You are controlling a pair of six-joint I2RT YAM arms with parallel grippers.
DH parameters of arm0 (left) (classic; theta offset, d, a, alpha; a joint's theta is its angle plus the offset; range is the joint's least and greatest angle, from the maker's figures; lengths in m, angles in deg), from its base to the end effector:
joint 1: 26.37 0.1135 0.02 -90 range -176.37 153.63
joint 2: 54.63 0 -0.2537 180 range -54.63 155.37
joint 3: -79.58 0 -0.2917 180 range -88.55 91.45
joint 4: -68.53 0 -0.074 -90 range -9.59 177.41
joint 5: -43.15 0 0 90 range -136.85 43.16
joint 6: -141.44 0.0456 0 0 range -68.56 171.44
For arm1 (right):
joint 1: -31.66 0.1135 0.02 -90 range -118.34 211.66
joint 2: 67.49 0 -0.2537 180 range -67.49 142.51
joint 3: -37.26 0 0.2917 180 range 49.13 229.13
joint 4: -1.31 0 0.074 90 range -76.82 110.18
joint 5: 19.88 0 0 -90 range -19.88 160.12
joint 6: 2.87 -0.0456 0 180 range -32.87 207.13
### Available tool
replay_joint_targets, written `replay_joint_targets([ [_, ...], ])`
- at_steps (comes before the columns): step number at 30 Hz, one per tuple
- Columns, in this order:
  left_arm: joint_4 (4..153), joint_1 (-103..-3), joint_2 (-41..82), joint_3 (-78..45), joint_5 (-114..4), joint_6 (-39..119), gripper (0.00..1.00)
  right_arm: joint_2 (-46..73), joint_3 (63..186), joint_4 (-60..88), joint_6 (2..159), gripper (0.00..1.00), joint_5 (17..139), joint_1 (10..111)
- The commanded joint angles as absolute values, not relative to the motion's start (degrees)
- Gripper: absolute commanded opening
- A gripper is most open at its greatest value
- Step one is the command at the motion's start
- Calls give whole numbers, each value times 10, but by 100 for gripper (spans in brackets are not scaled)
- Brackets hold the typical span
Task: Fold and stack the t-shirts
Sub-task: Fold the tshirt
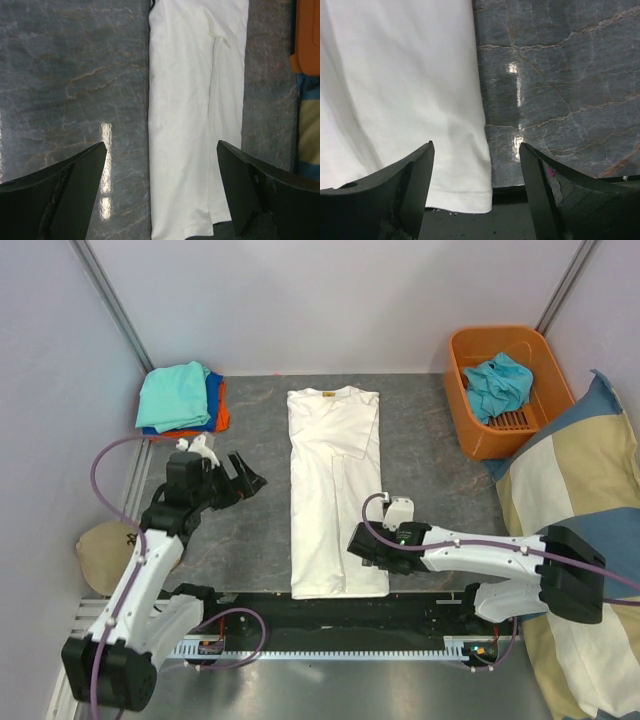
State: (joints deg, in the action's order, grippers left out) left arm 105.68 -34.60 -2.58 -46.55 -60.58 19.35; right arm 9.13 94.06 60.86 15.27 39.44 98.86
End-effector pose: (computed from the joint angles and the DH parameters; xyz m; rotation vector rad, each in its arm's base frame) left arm 0.2479 -0.0468 0.2544 -0.3267 2.2206 -0.6523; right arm 0.1209 0.2275 0.1501 0.1705 2.5724 -0.0226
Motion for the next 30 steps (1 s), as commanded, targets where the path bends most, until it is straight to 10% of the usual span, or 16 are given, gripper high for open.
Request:
replay_joint_targets([
  [1,1107,-377,-140,-526,-692,182,100,21,936,592,176,77,415,988],
  [11,1087,-635,-284,-679,-564,-39,100,-73,835,513,175,77,483,990],
  [22,998,-848,-66,-702,-396,-113,97,-77,804,492,160,77,496,998],
  [30,1011,-890,-81,-729,-386,-167,78,-81,794,483,152,76,501,998],
])
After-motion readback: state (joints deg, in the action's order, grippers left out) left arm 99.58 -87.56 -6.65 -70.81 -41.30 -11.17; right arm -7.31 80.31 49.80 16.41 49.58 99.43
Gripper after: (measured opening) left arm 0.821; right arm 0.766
